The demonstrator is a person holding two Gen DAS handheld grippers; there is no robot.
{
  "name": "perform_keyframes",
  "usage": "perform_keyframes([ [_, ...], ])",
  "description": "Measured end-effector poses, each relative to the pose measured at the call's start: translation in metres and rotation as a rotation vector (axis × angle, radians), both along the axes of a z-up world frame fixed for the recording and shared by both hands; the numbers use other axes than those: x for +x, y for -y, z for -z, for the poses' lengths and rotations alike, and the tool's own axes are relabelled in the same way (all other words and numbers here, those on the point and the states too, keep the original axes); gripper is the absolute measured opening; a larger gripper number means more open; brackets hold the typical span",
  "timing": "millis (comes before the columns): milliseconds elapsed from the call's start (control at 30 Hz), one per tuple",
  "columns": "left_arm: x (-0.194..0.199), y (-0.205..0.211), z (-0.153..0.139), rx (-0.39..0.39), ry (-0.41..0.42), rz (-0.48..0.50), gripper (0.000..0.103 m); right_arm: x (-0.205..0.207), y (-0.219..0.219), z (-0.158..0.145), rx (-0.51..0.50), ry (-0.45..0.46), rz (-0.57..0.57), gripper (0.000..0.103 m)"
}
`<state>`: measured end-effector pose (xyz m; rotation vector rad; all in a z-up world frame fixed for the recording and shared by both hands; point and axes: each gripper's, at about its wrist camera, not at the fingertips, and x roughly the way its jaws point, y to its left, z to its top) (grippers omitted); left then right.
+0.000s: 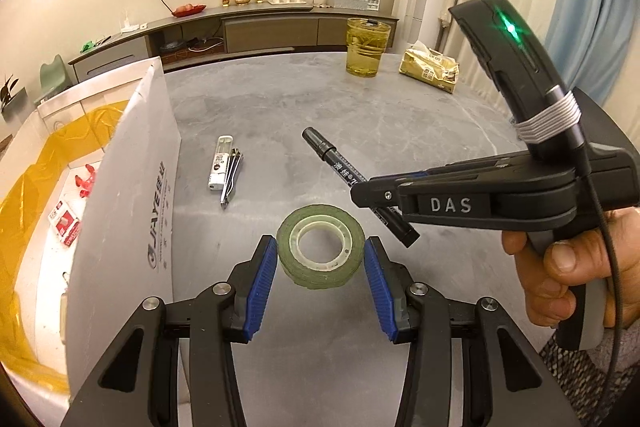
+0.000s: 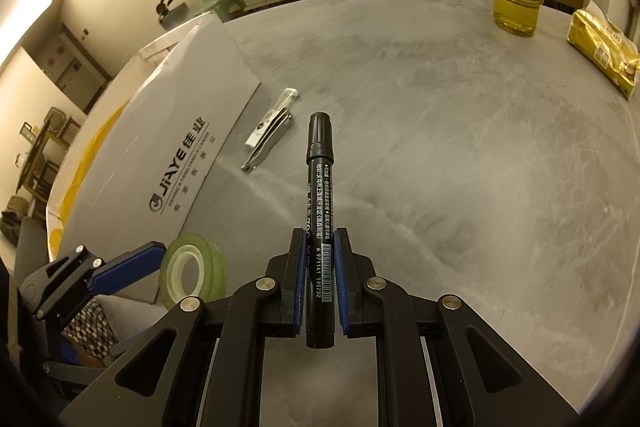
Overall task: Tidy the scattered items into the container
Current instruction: 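Carry the tape roll and marker over the white box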
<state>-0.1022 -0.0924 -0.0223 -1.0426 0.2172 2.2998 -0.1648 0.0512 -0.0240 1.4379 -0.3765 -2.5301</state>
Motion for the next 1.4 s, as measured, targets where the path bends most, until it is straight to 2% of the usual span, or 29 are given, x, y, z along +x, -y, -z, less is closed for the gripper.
perform_keyframes([
  [733, 0.038, 0.027, -0.030, 0.039, -0.031, 0.003, 0.046, 0.043, 0.018, -0.009, -0.026, -0.040, -0.011, 0.014],
  [1400, 0.047, 0.059, -0.056, 0.106, -0.038, -0.035, 0.046, 0.071, 0.040, -0.025, -0.064, -0.082, -0.035, 0.014],
])
